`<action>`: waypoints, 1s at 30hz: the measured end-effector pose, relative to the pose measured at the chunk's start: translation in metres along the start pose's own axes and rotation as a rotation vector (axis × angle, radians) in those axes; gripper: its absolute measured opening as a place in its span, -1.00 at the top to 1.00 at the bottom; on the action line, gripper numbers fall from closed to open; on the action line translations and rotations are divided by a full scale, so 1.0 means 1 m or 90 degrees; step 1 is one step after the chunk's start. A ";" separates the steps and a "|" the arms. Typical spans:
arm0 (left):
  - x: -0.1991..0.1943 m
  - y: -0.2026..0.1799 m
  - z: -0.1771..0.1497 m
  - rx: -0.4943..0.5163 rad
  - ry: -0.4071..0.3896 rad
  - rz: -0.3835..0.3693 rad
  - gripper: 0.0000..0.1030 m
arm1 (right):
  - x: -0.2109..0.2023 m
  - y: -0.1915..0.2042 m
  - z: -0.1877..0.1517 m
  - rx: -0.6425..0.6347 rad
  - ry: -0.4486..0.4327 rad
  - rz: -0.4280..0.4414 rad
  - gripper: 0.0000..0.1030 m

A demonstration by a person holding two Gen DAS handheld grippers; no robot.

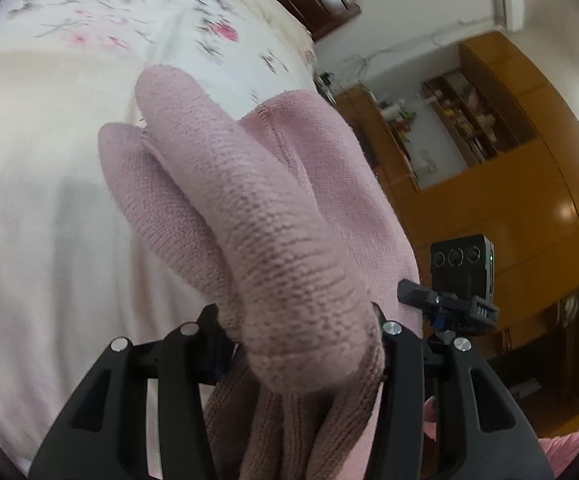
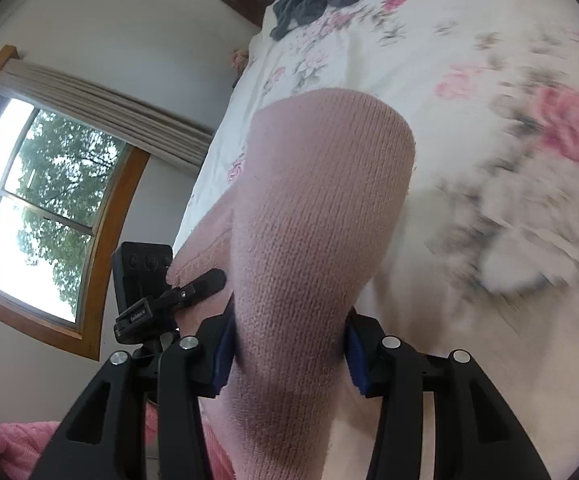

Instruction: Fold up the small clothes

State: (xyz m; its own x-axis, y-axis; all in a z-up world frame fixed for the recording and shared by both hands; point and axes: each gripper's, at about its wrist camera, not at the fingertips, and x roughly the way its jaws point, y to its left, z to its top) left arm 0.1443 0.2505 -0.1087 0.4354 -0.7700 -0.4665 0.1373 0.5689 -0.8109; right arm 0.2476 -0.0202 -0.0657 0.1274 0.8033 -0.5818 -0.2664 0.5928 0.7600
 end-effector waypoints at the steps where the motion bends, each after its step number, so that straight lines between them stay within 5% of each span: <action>1: 0.005 -0.005 -0.007 0.003 0.004 0.003 0.13 | -0.006 -0.002 -0.004 0.001 -0.002 -0.004 0.09; 5: 0.027 -0.014 -0.042 0.002 0.033 0.020 0.13 | -0.027 -0.019 -0.031 0.013 0.008 -0.027 0.09; 14: 0.053 0.025 -0.093 -0.031 0.079 0.088 0.08 | -0.006 -0.068 -0.084 0.061 0.047 -0.073 0.08; 20: 0.060 0.058 -0.103 -0.066 0.099 0.102 -0.18 | 0.018 -0.092 -0.108 0.093 0.058 -0.090 -0.02; 26: 0.054 0.044 -0.104 -0.064 0.100 0.147 -0.26 | 0.013 -0.089 -0.115 0.084 0.048 -0.114 -0.26; 30: 0.033 0.021 -0.111 -0.008 0.084 0.201 -0.25 | 0.001 -0.078 -0.130 0.054 0.052 -0.125 -0.35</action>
State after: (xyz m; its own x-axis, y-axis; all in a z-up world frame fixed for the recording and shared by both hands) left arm 0.0626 0.2049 -0.1801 0.3359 -0.5880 -0.7358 0.0027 0.7818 -0.6235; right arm 0.1439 -0.0734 -0.1633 0.0905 0.6673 -0.7393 -0.1617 0.7423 0.6502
